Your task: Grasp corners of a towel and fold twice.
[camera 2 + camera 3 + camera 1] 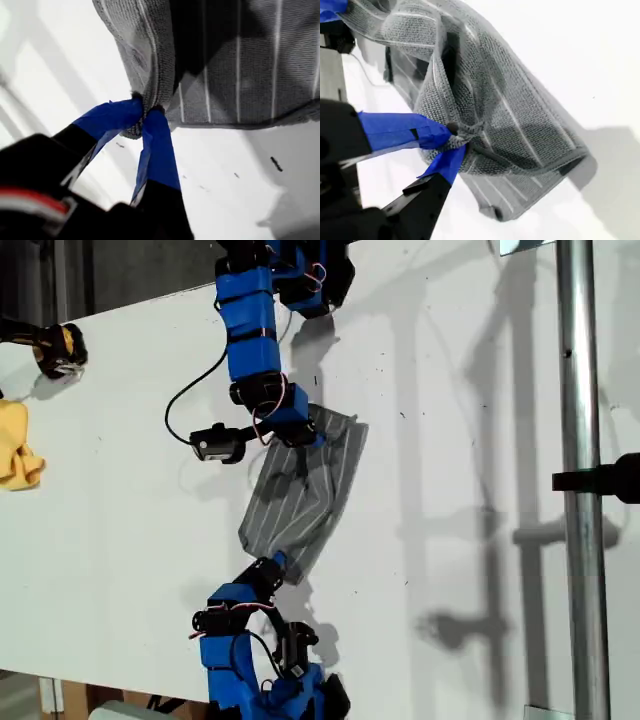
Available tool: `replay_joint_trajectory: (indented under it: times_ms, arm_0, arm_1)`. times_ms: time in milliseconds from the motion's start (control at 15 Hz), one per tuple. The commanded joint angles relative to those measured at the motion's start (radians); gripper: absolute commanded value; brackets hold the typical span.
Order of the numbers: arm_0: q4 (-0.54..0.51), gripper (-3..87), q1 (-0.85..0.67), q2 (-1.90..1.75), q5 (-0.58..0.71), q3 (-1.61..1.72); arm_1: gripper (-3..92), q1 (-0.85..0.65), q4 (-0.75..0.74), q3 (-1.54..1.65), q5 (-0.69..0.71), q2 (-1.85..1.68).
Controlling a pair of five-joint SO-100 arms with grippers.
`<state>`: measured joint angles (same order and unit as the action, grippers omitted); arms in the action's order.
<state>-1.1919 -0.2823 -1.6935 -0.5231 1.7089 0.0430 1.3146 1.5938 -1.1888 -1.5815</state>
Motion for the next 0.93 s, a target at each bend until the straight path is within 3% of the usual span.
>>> replay_joint_trajectory:
  times_ms: [0, 867]
  arm_0:
    - [-0.009, -2.3, -0.071, 0.087, 0.064, -0.169]
    - [-0.071, -2.3, -0.344, 0.39, 0.275, -0.615]
  arm_1:
    - [-0.1, -0.107, 0.009, 0.052, 0.037, -0.127]
    - [-0.1, -0.623, 0.092, 0.204, 0.385, -0.434]
